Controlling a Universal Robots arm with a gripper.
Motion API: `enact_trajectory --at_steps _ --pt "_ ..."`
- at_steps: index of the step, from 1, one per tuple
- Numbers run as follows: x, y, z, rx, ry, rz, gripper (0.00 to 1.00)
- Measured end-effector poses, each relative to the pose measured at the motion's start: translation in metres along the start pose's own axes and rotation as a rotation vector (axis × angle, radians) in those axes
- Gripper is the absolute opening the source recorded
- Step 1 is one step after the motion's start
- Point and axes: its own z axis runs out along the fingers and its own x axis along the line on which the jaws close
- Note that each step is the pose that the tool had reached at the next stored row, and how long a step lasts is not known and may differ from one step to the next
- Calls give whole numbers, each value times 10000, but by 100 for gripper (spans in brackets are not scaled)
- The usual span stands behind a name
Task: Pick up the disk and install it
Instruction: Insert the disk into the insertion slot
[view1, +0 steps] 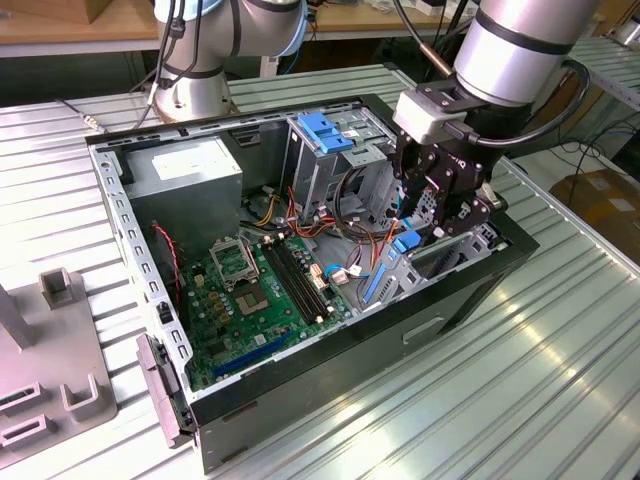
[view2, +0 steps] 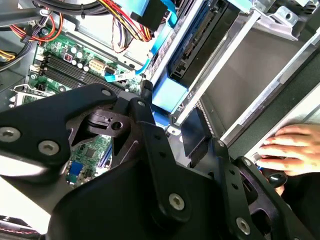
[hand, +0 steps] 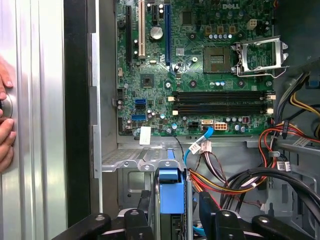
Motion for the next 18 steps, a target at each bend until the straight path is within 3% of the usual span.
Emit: enact_trajectory --at_steps 4,9,18 --pt "0 0 1 0 0 0 49" --pt "0 0 1 0 0 0 12" --pt "0 0 2 0 0 1 11"
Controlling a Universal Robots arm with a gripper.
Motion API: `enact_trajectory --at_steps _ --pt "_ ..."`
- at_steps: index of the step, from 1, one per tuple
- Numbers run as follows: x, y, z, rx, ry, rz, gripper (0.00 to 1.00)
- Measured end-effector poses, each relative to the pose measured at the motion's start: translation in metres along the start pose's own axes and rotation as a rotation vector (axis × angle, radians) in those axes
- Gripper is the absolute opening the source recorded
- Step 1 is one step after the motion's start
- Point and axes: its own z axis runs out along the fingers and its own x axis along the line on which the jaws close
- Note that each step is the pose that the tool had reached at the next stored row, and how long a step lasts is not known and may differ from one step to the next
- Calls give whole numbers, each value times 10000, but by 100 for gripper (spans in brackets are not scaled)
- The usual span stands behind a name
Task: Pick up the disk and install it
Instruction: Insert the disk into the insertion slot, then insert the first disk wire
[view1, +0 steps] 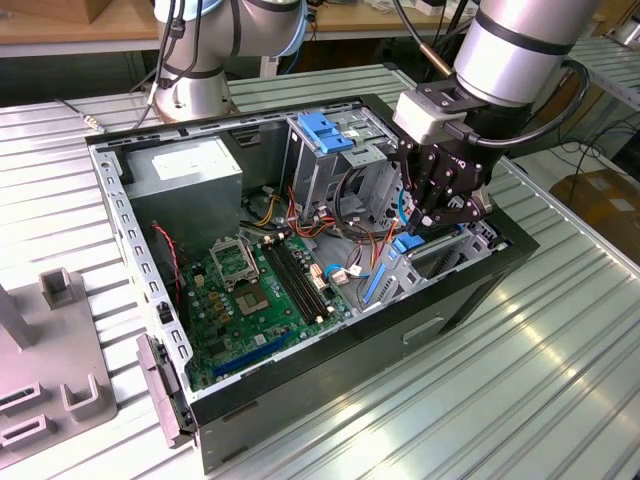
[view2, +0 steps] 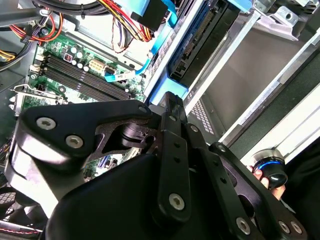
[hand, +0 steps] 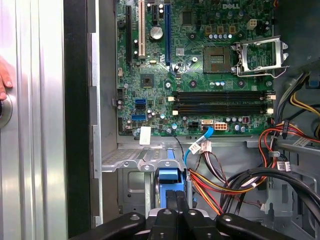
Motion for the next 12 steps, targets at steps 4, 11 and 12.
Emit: enact_trajectory --at_steps 4,11,12 --pt "0 -1 0 0 -1 0 11" --pt "-1 -40 1 0 1 -1 11" --pt "-1 -57 0 0 0 0 11"
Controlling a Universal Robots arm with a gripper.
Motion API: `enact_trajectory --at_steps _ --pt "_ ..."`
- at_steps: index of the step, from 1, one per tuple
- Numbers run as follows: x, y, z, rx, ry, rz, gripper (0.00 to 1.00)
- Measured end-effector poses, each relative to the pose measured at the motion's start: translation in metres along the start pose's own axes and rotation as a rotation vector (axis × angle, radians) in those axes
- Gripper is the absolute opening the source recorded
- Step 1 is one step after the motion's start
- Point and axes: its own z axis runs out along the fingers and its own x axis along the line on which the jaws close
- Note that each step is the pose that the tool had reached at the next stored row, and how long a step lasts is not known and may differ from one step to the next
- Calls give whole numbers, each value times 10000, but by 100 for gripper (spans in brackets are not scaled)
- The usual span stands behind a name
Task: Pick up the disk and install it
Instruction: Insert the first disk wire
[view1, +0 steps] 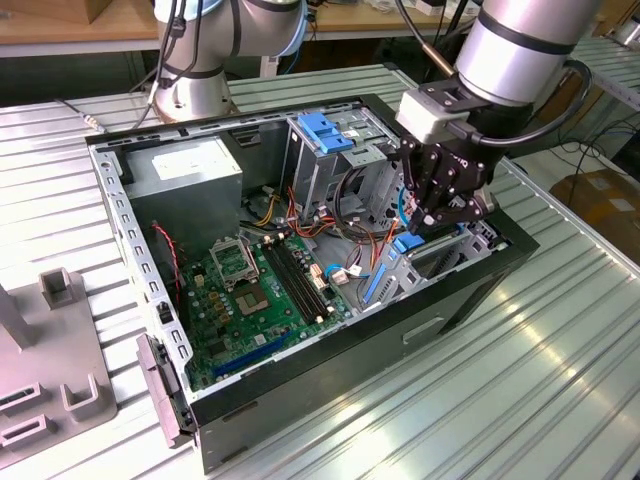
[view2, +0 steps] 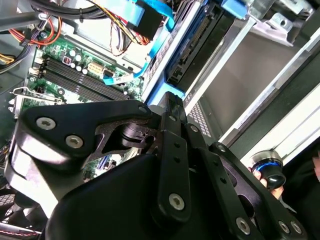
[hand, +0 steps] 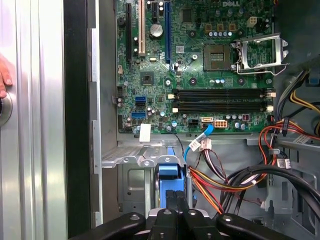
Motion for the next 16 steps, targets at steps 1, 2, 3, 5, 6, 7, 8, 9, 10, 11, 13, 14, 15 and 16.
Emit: enact_trajectory --at_steps 1,2,3,5,6,7,8,9,10,11,13,14,15,16 --pt "-1 -28 0 0 0 0 11" --pt "-1 -39 1 1 -1 0 11" --pt "-2 -54 1 0 -1 0 11" --pt "-2 -80 2 0 0 0 11" --pt "-3 -97 3 1 2 0 11" --pt "-3 -109 3 1 3 0 11" --pt "-3 -120 3 1 3 0 11" --pt "-4 -132 3 0 3 0 11" --pt "-4 -138 3 0 7 0 11" --pt "-4 -143 4 3 16 2 11" --pt "-5 -154 5 6 17 0 11" --pt "-4 -161 5 8 17 1 11" --pt "-4 -164 5 8 16 1 11" --pt "-4 -164 3 8 16 2 11"
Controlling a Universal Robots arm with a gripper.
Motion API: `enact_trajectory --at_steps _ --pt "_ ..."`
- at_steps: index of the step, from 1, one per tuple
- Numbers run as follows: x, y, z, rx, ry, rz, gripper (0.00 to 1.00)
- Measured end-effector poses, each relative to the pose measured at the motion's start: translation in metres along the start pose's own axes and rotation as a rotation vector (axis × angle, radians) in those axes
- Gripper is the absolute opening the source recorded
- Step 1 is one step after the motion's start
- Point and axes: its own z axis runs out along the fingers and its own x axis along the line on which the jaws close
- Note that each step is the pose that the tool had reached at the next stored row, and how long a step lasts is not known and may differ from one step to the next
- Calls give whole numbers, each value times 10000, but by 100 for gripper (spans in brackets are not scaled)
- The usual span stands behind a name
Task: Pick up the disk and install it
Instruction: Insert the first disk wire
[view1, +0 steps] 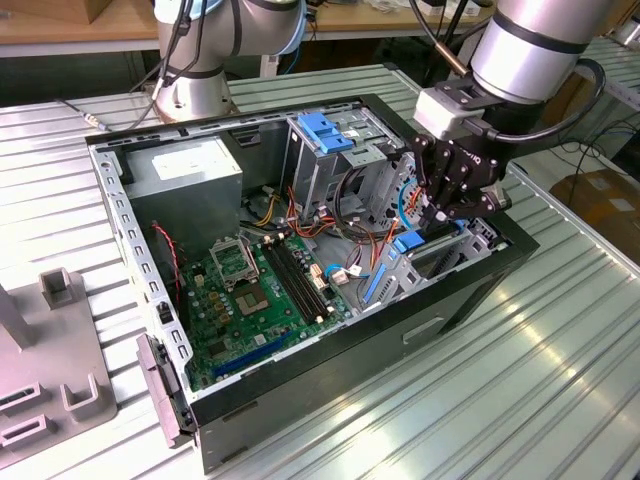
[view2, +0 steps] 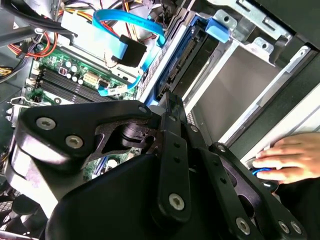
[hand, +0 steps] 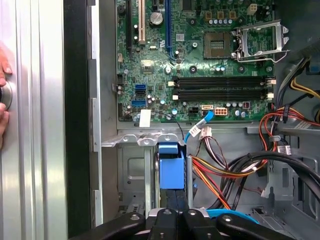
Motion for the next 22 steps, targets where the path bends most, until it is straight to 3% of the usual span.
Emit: enact_trajectory --at_steps 4,10,16,22 --pt "1 -1 -34 6 1 -6 11" --pt "6 -17 -135 11 3 -8 11" --pt "5 -66 -141 12 41 -11 11" --pt "2 -164 -142 14 44 -67 11"
